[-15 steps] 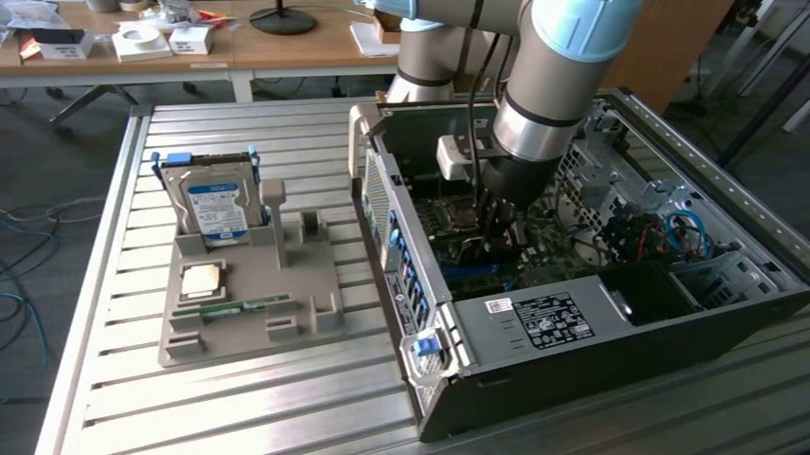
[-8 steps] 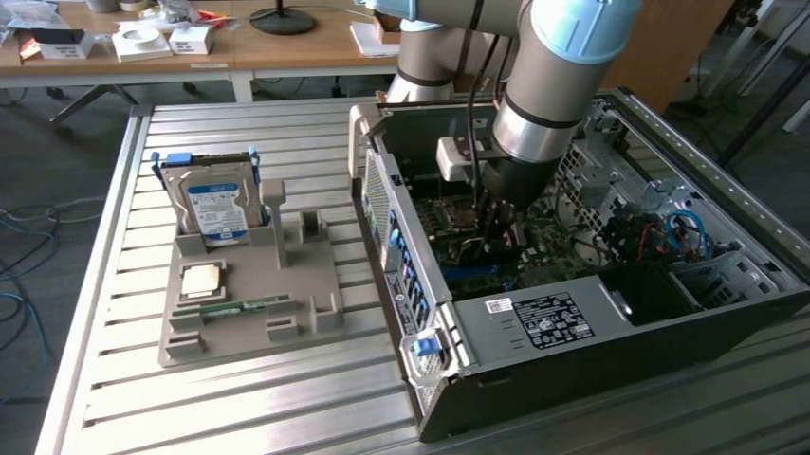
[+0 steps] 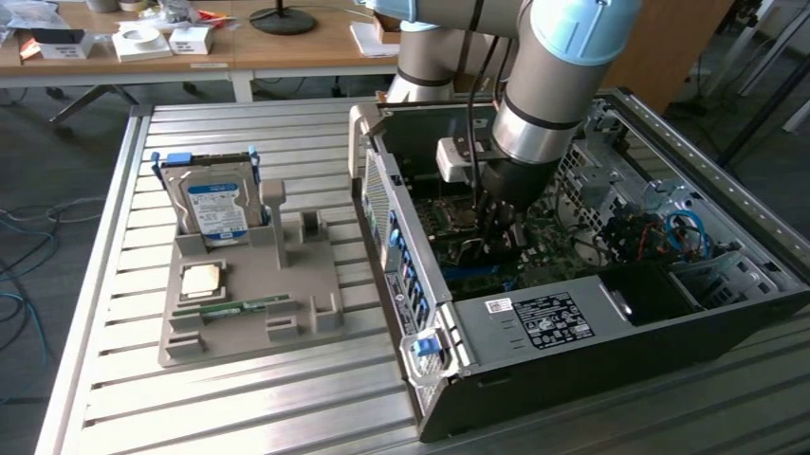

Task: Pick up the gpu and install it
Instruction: 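Insert the gpu into the slot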

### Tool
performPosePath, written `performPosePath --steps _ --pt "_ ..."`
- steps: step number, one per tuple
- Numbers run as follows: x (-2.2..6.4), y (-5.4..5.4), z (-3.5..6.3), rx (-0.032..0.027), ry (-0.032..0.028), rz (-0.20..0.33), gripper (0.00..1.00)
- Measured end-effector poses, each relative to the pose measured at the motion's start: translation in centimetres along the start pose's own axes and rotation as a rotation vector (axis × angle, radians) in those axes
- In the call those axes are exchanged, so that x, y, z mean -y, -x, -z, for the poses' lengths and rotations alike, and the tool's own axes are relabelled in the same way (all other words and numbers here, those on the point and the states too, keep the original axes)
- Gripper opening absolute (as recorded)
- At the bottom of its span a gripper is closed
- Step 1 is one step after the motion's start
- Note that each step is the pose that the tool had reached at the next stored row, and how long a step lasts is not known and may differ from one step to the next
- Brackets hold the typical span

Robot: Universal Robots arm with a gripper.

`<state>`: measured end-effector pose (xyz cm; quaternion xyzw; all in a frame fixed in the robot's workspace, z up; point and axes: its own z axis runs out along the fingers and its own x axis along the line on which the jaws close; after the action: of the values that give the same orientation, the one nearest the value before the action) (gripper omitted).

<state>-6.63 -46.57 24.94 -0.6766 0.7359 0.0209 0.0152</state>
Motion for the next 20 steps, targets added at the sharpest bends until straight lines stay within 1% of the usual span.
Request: performPosePath --steps 20 --pt "-0.08 -0.01 -0.17 0.0002 0.0000 0.000 0.26"
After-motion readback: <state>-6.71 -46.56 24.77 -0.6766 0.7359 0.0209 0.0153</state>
